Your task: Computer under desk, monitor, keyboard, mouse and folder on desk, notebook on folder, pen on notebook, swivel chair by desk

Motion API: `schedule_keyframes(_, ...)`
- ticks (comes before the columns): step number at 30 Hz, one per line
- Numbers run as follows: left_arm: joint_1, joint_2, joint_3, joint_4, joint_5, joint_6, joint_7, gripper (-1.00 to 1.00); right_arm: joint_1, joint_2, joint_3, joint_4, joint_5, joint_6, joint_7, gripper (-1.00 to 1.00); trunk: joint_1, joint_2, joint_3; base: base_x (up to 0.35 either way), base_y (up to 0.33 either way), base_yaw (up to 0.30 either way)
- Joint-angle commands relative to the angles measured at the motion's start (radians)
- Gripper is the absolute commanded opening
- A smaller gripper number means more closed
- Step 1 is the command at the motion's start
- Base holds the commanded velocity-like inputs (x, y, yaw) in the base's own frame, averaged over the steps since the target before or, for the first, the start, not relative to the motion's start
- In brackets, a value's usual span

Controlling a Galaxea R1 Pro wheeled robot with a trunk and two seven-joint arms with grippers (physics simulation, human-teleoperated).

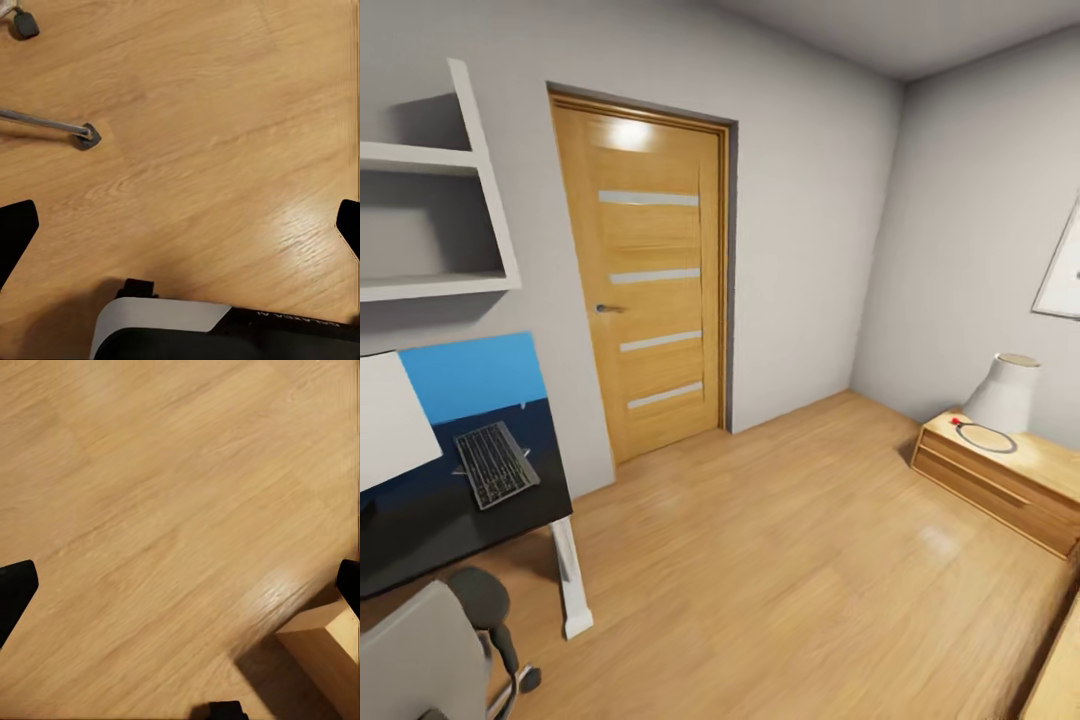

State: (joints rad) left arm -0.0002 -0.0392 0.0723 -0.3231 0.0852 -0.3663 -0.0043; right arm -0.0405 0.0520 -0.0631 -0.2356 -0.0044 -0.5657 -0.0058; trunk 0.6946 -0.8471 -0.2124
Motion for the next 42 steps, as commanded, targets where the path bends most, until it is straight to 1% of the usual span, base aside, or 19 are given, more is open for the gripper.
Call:
schedule_keyframes(1, 0.0, -0.001, 0.003, -0.001, 0.005, -0.002, -0.002, 1.0, -0.001, 0.001, -0.006, 0.001, 0.0, -0.003, 0.002, 1.0, 0.001, -0.001, -0.001, 0.319, 0.0, -0.267)
schedule_keyframes(9, 0.0, 0.0, 0.003, -0.001, 0.005, -0.002, -0.002, 1.0, -0.001, 0.002, -0.007, 0.001, 0.0, -0.002, 0.001, 1.0, 0.001, -0.001, -0.006, 0.327, 0.0, -0.075)
schedule_keyframes(42, 0.0, -0.001, 0.003, -0.001, 0.005, -0.002, -0.001, 1.0, -0.001, 0.002, -0.006, 0.001, 0.0, -0.003, 0.001, 1.0, 0.001, -0.001, -0.009, 0.329, 0.0, -0.001)
